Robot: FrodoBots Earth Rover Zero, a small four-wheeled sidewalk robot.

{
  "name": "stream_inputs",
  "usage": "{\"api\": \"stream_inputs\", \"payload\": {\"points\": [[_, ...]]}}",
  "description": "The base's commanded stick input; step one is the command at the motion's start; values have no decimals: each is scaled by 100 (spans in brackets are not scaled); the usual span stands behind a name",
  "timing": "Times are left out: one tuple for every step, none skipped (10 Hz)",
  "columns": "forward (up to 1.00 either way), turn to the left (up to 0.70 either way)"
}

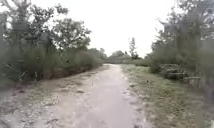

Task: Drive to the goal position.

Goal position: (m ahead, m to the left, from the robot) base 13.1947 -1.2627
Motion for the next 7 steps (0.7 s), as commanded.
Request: {"api": "stream_inputs", "payload": {"points": [[70, 0], [70, 0], [70, 0], [70, 0], [70, 0], [70, 0], [70, 0]]}}
